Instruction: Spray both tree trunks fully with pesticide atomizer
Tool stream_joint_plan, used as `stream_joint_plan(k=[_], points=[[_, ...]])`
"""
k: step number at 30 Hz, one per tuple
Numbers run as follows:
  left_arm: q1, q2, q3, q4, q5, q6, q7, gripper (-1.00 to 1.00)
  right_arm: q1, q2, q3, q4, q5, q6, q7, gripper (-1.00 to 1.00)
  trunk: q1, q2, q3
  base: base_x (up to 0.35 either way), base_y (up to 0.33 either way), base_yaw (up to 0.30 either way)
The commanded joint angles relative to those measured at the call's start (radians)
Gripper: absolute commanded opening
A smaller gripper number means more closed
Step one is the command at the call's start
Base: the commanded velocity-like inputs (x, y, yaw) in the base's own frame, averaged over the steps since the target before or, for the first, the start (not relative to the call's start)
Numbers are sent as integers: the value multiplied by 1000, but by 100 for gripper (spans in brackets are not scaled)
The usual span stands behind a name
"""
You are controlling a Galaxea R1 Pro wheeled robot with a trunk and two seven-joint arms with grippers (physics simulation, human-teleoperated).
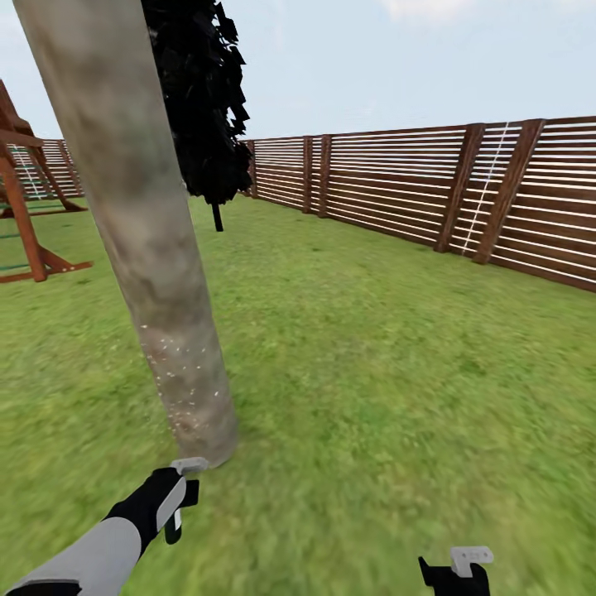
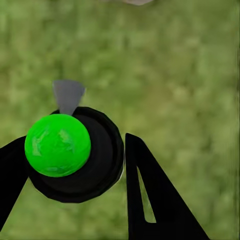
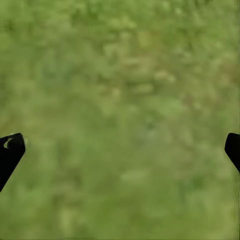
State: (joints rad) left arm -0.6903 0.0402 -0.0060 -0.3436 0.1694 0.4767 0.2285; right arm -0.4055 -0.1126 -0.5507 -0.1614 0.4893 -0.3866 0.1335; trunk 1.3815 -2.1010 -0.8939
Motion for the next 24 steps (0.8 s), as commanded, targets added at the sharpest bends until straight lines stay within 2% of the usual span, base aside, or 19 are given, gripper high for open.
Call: stream_joint_plan(k=[1,7,24], points=[[0,0,0,0,0,0,0,-100,0,0,0,0,0,0,0,100,0,0,0,128,-254,26],[0,0,0,0,3,0,0,-100,0,0,0,0,0,0,0,100,0,0,0,55,-266,47],[0,0,0,0,7,0,0,-100,0,1,0,0,0,0,0,100,0,0,0,0,-270,274]])
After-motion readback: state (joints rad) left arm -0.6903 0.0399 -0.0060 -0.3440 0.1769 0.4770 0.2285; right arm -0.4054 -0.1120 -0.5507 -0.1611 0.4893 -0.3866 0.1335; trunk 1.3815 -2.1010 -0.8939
